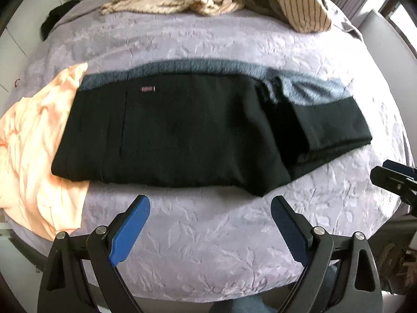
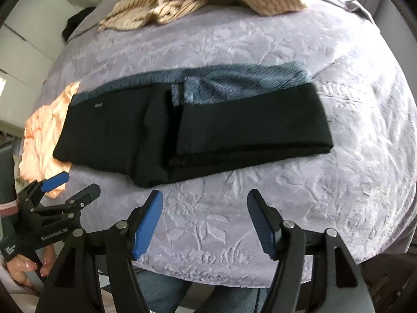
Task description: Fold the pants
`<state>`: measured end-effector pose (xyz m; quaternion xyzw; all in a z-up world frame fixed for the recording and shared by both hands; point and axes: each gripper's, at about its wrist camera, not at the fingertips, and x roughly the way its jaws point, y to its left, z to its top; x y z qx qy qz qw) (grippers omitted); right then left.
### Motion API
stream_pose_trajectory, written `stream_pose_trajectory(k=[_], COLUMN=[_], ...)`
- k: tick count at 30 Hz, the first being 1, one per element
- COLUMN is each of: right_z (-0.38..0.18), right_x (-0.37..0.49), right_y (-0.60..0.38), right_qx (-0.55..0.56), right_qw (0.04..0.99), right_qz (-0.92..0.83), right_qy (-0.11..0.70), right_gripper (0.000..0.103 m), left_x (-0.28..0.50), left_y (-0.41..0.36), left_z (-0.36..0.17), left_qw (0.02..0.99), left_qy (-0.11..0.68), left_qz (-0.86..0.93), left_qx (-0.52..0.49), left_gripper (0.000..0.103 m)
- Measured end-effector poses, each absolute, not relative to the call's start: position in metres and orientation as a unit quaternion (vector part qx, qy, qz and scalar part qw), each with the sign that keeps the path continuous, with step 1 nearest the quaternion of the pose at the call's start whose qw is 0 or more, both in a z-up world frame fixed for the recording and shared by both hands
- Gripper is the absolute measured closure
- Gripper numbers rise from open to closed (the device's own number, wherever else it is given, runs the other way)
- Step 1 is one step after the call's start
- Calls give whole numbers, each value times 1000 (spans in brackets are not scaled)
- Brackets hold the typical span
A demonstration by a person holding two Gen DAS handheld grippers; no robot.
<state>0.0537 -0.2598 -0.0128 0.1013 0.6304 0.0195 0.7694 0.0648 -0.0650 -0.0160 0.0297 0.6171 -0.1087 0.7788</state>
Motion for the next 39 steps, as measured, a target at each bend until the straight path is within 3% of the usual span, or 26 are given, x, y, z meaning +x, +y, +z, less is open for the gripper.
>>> stream_pose_trajectory(k=[16, 28, 39], right_z=[8, -11, -19], right_x=[23, 7, 38], right_y=[-297, -274, -244], right_qx=[91, 67, 85], right_qw=[785, 770, 766], right_qz=[8, 61, 63], right_qy=[613, 632, 634], right_gripper=[31, 30, 30], left_x=[25, -25, 9], left_y=[-89, -38, 8], left_z=[5, -7, -10], left_qw=[805, 790, 788], left_qy=[587, 611, 613], left_qz=[-87, 10, 13], left_qx=[4, -47, -60], left_gripper=[8, 8, 8])
